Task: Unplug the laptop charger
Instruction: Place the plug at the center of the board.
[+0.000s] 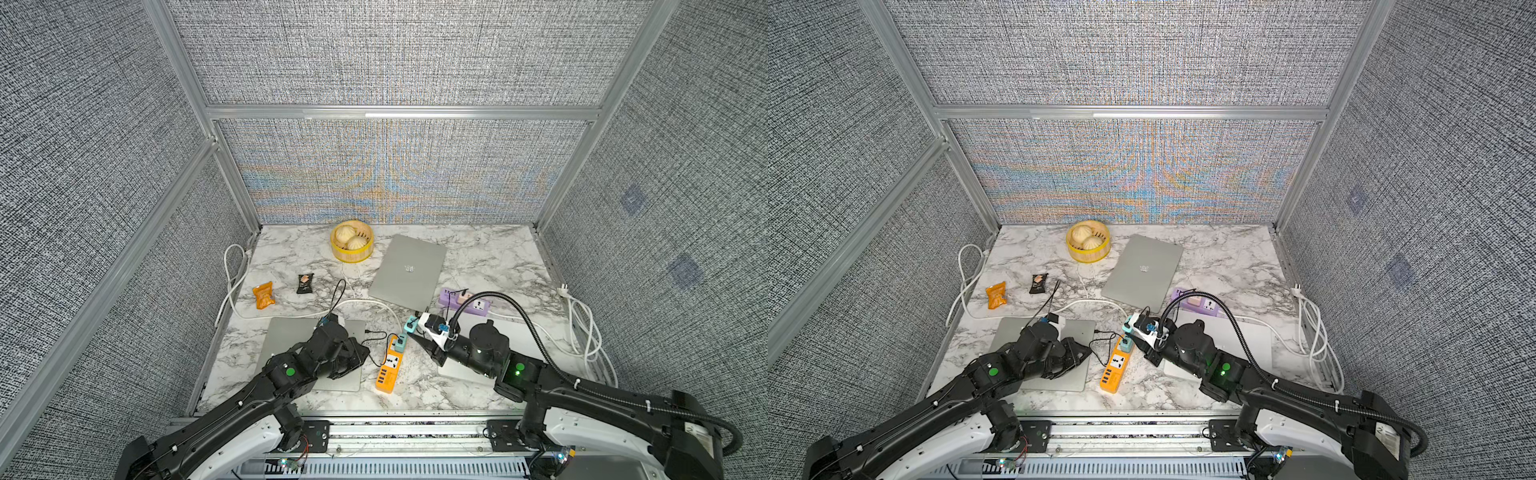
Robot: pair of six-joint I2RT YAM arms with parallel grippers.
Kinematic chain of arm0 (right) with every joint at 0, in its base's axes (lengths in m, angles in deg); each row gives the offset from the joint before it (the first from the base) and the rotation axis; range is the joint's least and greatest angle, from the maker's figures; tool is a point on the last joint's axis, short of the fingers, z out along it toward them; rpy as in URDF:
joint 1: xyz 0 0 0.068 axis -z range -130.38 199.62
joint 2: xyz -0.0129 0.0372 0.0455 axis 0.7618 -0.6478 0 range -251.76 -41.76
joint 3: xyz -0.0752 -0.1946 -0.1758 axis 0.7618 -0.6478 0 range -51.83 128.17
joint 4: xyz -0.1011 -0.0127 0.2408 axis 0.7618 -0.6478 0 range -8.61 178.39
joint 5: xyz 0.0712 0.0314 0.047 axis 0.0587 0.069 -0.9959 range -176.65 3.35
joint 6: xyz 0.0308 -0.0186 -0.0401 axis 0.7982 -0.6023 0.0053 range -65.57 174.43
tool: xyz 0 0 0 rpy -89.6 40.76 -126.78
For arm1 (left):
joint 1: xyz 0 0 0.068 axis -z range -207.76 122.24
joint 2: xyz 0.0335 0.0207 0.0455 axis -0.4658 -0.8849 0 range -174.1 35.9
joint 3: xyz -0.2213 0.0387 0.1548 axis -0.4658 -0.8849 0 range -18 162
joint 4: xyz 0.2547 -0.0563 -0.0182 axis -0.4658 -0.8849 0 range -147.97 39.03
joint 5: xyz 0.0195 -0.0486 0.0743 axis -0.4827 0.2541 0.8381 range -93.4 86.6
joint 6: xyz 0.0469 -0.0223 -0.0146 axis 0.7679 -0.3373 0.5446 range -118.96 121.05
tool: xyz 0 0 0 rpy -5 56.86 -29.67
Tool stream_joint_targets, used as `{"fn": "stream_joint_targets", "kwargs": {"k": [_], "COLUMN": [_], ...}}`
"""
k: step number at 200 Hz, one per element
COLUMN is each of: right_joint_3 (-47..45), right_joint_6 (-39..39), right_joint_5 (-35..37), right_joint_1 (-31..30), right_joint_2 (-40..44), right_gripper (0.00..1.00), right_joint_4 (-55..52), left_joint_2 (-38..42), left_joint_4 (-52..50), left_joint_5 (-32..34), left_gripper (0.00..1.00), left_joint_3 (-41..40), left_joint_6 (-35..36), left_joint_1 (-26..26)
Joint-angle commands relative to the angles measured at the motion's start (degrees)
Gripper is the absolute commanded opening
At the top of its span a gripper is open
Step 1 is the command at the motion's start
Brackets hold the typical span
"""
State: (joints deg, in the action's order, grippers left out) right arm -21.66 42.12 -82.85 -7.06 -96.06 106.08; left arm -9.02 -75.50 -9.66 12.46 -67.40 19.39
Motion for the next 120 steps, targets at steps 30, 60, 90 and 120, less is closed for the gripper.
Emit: {"fn": "stream_joint_targets", "kwargs": {"k": [30,60,90,120], "right_joint_3": [10.89,17.5,23.27,26.25], "right_joint_6": [-1.79,-3.58,-5.29,-5.63], "right_joint_5": [-4.46,-7.99,-10.86,-12.49], "right_joint_1": [9.9,17.9,25.22,32.56], "right_joint_2": [-1.45,-4.49,-8.84,-12.51], "right_gripper": [0.11,0.11,0.11,0.11], "right_joint_4": [-9.27,-13.59,-16.54,-19.32], "left_joint_2": [-7.45,-13.59,-19.62,-26.41], "left_joint_4": [-2.11,-1.77,-0.44,1.96], "left_joint_5": [-5.16,-7.6,-10.25,-13.74], "left_gripper": [0.17,0.18,0.2,0.21], "left_joint_3": [9.24,15.76,21.22,26.68], "left_joint_6": [7.66,10.81,12.8,14.39], "left_joint_1": [-3.07,-4.45,-5.71,-6.48]}}
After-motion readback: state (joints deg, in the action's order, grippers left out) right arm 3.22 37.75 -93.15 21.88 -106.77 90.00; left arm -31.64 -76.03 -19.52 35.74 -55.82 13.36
